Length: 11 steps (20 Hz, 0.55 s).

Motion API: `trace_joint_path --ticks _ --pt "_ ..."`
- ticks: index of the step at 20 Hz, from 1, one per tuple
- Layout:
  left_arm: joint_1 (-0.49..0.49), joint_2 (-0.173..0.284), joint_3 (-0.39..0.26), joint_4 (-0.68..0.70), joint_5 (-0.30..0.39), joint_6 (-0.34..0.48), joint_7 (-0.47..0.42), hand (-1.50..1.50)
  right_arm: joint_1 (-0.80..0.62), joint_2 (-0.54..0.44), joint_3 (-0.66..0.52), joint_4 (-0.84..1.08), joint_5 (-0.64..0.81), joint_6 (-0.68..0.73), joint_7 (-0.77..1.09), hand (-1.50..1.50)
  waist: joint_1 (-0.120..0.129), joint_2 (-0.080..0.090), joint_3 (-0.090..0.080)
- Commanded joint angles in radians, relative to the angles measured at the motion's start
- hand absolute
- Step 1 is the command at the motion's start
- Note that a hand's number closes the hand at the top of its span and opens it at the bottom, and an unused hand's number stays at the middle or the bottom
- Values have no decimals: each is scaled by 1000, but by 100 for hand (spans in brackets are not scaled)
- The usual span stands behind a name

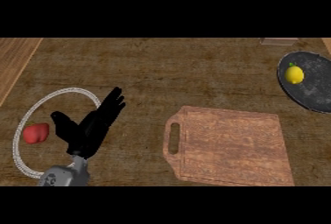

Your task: Pick the lemon from the cutting board and place it in the pan

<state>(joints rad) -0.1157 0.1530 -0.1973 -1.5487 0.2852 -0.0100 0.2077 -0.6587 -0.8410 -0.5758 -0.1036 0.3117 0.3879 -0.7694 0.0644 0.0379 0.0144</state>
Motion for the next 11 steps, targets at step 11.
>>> trace_joint_path --ticks 11 --pt "44 -6 -9 -22 -5 0 -5 0 119 -46 25 -54 8 179 -117 -150 -6 -12 1"
